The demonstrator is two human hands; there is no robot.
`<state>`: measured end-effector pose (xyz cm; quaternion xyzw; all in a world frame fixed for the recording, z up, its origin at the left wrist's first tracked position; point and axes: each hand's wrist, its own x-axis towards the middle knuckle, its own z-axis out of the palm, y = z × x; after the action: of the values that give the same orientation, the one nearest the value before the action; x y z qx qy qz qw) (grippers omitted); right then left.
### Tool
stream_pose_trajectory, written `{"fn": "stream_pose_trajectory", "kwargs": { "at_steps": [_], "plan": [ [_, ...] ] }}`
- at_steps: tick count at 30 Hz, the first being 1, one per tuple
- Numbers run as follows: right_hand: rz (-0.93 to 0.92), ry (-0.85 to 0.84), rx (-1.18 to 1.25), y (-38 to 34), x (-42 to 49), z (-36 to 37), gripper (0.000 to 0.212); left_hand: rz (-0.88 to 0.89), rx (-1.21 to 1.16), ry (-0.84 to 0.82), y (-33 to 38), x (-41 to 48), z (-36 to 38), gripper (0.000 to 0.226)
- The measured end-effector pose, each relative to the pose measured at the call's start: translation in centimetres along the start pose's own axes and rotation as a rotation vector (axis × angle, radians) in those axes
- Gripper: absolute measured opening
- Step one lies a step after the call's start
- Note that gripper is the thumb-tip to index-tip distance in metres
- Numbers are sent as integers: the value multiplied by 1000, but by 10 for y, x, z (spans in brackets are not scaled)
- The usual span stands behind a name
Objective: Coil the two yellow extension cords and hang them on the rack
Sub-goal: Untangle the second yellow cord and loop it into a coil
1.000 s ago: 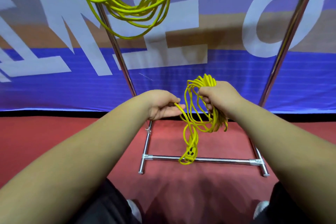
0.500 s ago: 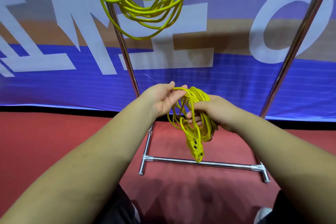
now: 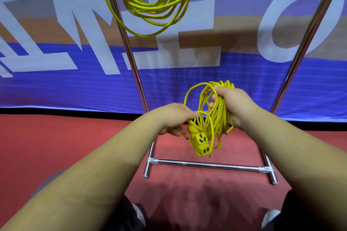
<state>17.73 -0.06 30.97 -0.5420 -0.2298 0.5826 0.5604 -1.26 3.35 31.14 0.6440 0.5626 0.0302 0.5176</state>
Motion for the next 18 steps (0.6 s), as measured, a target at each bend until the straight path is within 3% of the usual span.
{"fn": "stream_pose_trajectory", "kwargs": {
  "at_steps": [2,4,7,10,14,18],
  "plan": [
    [15,28,45,-3,1,-1,29,44,-99,11,-9,5,1,13],
    [24,54,93,-7,2,-3,29,103,-127,57,-16,11,-1,5],
    [33,73,186,-15,3,-7,30,154,-66,51,-22,13,3,7],
    [61,70,244,-19,5,-11,36,226,-30,163,-22,14,7,13],
    [24,87,96,-14,10,-16,41,302,-52,232,-15,11,-3,20],
    [-50,90,-143,-7,13,-21,36,296,-186,49,-9,-1,-7,23]
  ]
}}
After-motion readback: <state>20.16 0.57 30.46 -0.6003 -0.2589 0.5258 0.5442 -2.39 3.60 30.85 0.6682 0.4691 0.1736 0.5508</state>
